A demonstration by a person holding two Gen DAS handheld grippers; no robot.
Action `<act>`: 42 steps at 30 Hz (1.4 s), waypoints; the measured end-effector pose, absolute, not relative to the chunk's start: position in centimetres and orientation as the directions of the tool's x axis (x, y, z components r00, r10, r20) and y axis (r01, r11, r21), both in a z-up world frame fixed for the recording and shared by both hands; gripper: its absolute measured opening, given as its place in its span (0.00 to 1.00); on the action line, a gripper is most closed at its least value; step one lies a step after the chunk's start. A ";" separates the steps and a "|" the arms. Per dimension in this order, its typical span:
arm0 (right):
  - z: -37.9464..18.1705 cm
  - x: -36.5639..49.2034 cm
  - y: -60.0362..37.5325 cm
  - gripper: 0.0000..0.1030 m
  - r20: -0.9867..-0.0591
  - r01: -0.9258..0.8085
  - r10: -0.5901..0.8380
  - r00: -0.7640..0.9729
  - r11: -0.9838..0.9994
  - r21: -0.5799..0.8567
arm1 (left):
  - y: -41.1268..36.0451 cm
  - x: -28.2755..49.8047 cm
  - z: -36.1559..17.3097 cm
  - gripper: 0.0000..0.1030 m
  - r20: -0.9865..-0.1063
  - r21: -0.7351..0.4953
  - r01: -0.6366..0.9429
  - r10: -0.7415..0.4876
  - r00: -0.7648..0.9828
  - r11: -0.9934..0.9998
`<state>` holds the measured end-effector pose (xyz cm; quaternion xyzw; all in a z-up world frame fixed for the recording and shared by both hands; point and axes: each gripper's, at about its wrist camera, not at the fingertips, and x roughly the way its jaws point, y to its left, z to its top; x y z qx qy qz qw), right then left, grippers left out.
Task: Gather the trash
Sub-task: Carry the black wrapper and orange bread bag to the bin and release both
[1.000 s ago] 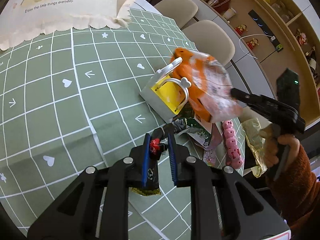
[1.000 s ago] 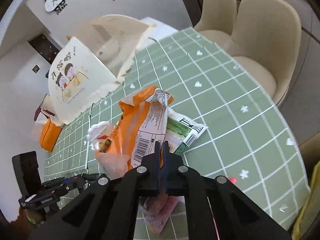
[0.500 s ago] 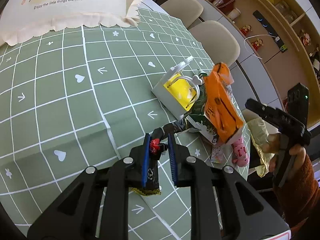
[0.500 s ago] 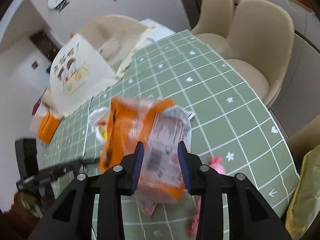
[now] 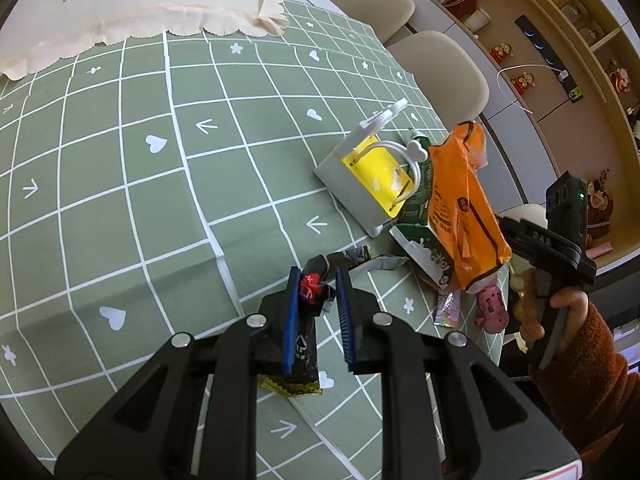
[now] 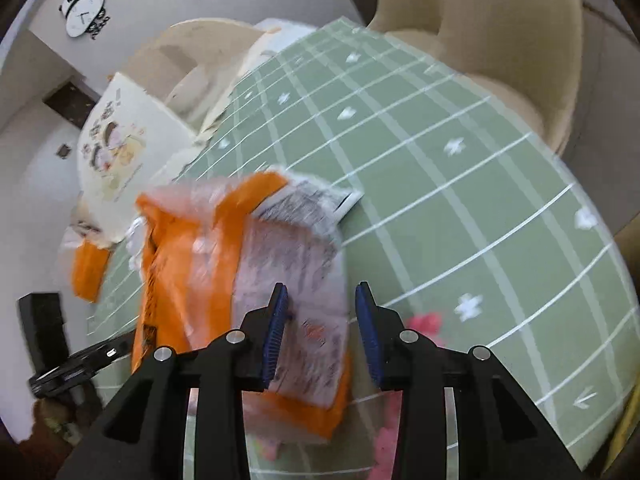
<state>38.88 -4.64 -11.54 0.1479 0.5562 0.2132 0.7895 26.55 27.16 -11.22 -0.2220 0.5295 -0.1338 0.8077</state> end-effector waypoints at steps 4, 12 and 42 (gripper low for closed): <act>-11.1 37.9 -2.9 0.12 -0.855 -0.250 0.448 0.260 0.887 0.389 | 26.8 26.9 -11.2 0.15 -0.798 -0.499 -0.014 -0.453 0.396 0.867; -4.3 34.6 -3.4 0.04 -0.794 -0.291 0.479 0.374 0.874 0.390 | 25.9 26.4 -8.4 0.15 -0.776 -0.498 0.038 -0.465 0.426 0.866; 15.7 18.8 -26.8 0.04 -0.565 -0.136 0.210 0.798 0.976 0.171 | 0.9 24.3 11.6 0.15 -0.612 -0.309 0.462 -0.546 0.573 0.831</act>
